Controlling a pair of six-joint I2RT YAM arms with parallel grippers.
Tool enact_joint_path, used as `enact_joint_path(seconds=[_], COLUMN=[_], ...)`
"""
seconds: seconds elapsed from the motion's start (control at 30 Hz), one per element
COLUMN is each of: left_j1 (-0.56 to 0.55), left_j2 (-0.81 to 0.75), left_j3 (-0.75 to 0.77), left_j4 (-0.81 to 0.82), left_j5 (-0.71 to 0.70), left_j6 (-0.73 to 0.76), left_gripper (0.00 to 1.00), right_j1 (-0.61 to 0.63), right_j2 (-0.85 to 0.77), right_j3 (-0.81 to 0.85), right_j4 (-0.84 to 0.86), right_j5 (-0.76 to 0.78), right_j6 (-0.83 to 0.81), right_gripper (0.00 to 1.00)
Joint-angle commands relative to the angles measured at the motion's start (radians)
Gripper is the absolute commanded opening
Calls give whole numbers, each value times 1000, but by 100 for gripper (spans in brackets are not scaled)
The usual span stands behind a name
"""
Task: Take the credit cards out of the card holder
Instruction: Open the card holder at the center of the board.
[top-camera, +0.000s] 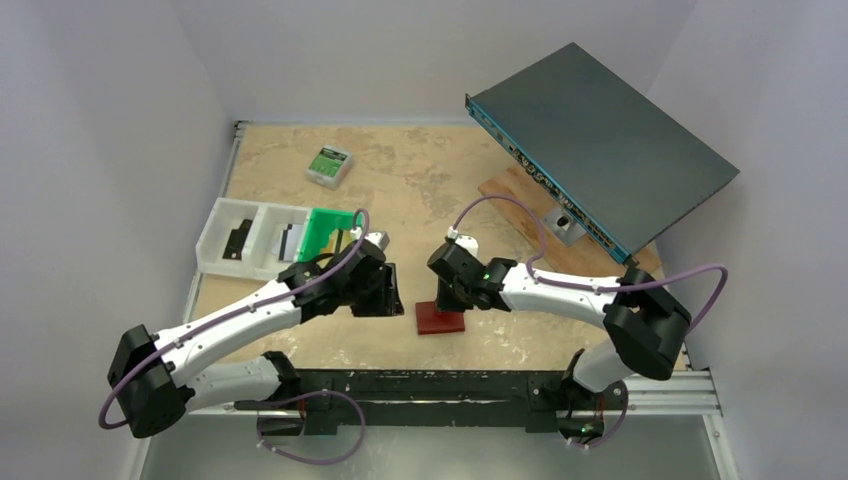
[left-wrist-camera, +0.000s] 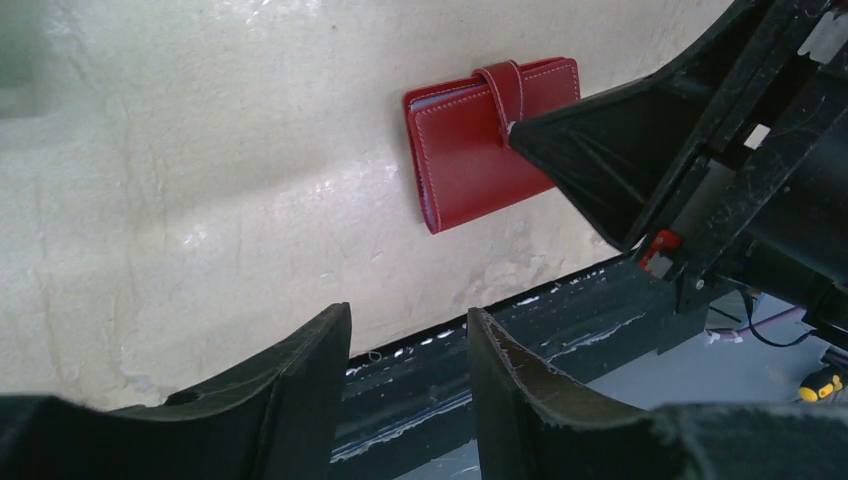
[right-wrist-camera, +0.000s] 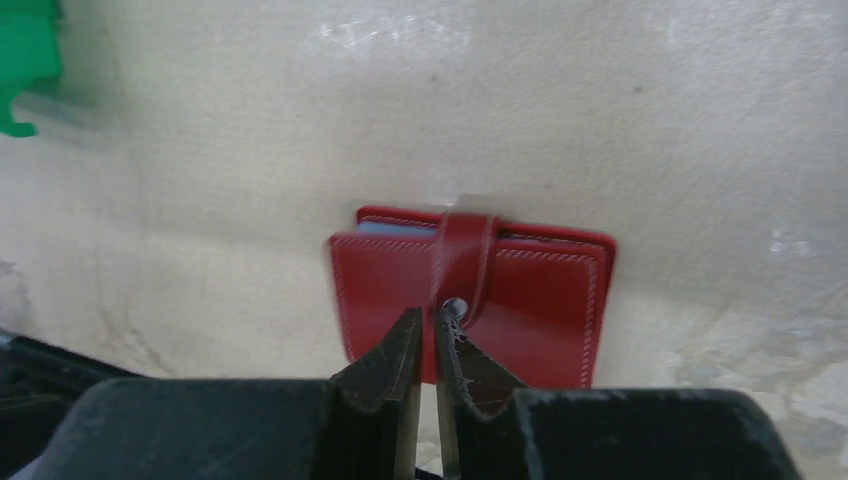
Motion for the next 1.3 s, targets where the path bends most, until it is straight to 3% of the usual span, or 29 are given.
enact_joint_path(seconds=[0.0, 0.17, 0.4, 0.43, 0.53, 0.63, 0.77, 1.27], left_j1=[7, 7, 6, 5, 6, 6, 8, 13], left_j2=[50, 147, 156, 156, 147, 126, 79, 42], left_j3=[-12, -1, -43, -56, -103, -146, -193, -202], left_j4=[115, 183, 233, 235, 253, 248, 233, 197], left_j5=[68, 105, 137, 137, 125, 85, 39, 25], left_j6=[30, 44, -19, -34, -98, -167, -231, -248], left_gripper=[46, 41, 30, 28, 20, 10, 5, 0], right_j1=[2, 2, 11, 12, 30, 51, 83, 146], right_j2=[-31, -31, -39, -38, -39, -24, 14, 222], right_j3=[3, -13, 60, 68, 68, 75, 103, 212], right_j4=[111, 141, 4, -10, -7, -4, -19, -191], right_j5=[-77, -110, 75, 95, 119, 128, 155, 286], right_j6=[84, 95, -27, -116, -206, -252, -278, -232], right_gripper=[0, 0, 0, 20, 36, 37, 36, 33])
